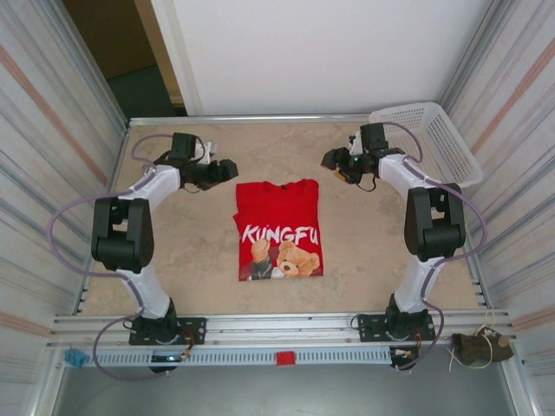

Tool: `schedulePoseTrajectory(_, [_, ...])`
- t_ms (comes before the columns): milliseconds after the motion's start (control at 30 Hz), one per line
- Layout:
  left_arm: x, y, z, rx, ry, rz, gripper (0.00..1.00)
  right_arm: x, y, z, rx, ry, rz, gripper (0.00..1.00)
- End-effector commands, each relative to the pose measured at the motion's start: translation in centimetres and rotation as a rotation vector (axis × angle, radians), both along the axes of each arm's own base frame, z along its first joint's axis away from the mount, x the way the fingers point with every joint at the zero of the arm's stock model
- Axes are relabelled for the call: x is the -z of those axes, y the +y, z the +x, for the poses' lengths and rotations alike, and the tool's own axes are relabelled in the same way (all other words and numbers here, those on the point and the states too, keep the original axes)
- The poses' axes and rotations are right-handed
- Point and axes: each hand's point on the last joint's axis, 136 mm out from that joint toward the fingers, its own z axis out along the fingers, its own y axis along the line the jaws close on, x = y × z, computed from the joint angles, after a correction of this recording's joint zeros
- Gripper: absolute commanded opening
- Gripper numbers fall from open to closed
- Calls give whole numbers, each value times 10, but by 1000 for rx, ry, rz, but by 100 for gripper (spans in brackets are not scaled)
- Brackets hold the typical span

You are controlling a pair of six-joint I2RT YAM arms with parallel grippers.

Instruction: Fold the inside-out t-shirt

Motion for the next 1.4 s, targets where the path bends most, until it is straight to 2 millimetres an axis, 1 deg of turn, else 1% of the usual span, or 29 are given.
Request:
schedulePoseTrajectory(0, [30,-4,-14,68,92,25,72,37,-1,-17,-24,96,-33,60])
schedulePoseTrajectory(133, [44,-8,-13,79,113,-2,72,53,3,-22,-38,123,-29,60])
schedulePoseTrajectory(300, [56,-20,-15,92,133,-40,73,69,20,-30,-77,146,-36,59])
schedulePoseTrajectory(433, [65,-33,-17,107,143,-52,73,79,44,-35,-115,158,-40,58])
schedulePoseTrajectory(567, [80,-43,-19,108,172,-63,73,87,71,-40,-156,164,-47,58])
schedulePoseTrajectory(700, [84,-62,-26,150,177,-76,73,91,94,-48,-189,160,-39,58])
schedulePoseTrajectory(767, [85,-70,-29,168,176,-76,73,93,97,-50,-193,155,-46,58])
schedulePoseTrajectory(900, [87,-77,-35,177,182,-98,71,99,91,-50,-177,163,-44,57])
schedulePoseTrajectory(1067, [80,-86,-42,175,147,-142,67,103,89,-48,-166,162,-33,53])
schedulePoseTrajectory(1133, [82,-85,-44,164,147,-140,65,105,89,-48,-165,166,-32,49])
schedulePoseTrajectory(1167, [85,-84,-44,158,151,-132,63,107,90,-47,-163,168,-32,46])
schedulePoseTrajectory(1200, [88,-82,-44,149,156,-121,61,108,90,-47,-158,170,-32,41])
schedulePoseTrajectory(1233, [92,-80,-43,137,161,-110,58,111,90,-47,-152,177,-30,34])
schedulePoseTrajectory(1300, [100,-76,-43,118,173,-87,47,113,90,-47,-141,180,-17,20])
schedulePoseTrajectory(1367, [107,-73,-42,105,179,-61,28,110,91,-46,-135,174,-2,5])
